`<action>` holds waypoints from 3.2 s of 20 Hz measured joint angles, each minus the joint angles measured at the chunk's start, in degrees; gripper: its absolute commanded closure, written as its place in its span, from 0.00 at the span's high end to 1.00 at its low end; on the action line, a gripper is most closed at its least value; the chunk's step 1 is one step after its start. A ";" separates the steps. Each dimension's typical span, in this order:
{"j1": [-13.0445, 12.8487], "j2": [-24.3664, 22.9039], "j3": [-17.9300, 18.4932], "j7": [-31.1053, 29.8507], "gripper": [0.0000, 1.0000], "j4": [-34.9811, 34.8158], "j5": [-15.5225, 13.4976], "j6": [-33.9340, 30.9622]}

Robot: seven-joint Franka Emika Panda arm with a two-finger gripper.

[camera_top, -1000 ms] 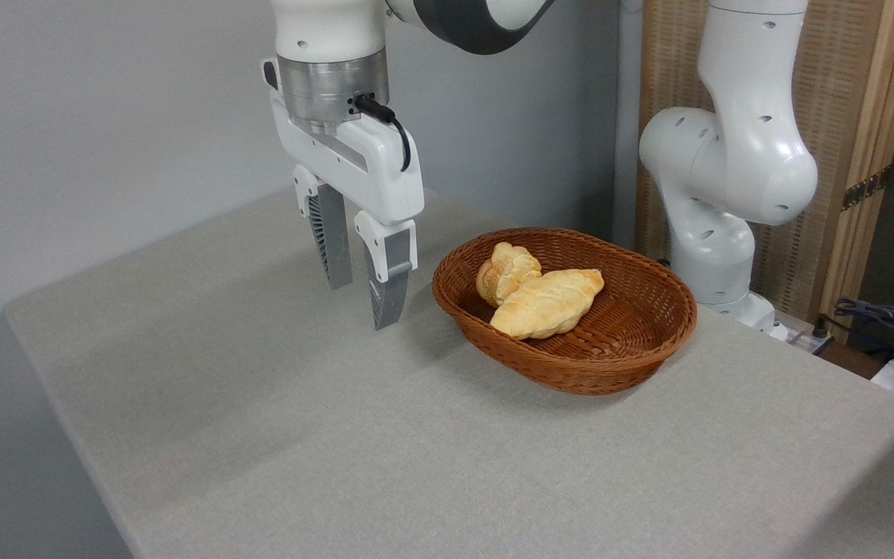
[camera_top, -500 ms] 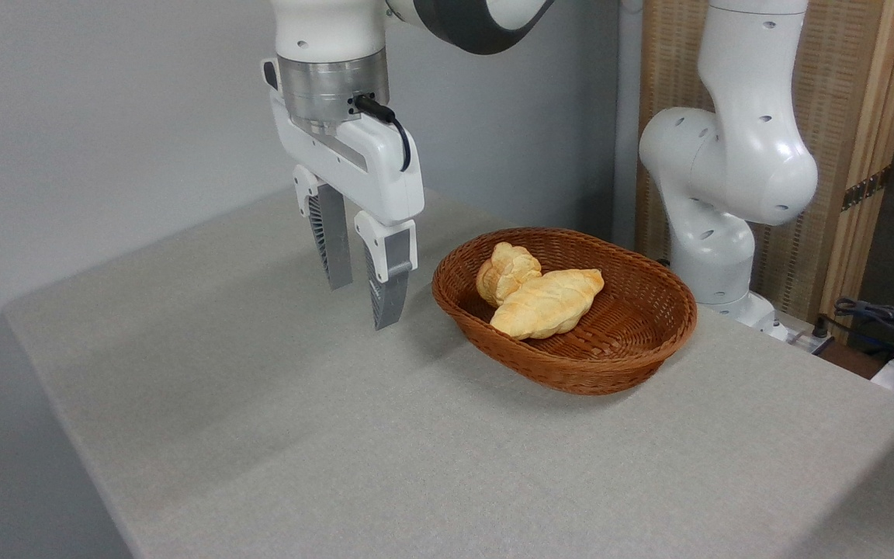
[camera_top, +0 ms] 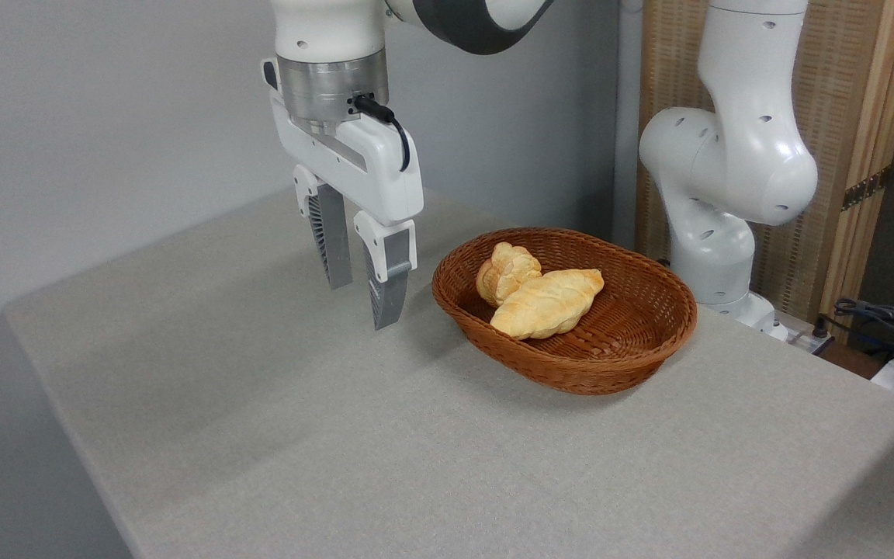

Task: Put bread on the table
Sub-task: 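Move the gripper over the basket and lower it onto the smaller bread roll, then close the gripper on the smaller bread roll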

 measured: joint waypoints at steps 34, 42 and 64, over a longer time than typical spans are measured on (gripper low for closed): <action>-11.52 -5.47 -0.63 0.08 1.00 -15.70 -0.01 -21.01; -13.01 -3.53 -0.64 0.14 0.35 -16.80 -0.01 -21.14; -13.83 -2.58 -0.64 0.72 0.19 -16.53 -0.02 -21.12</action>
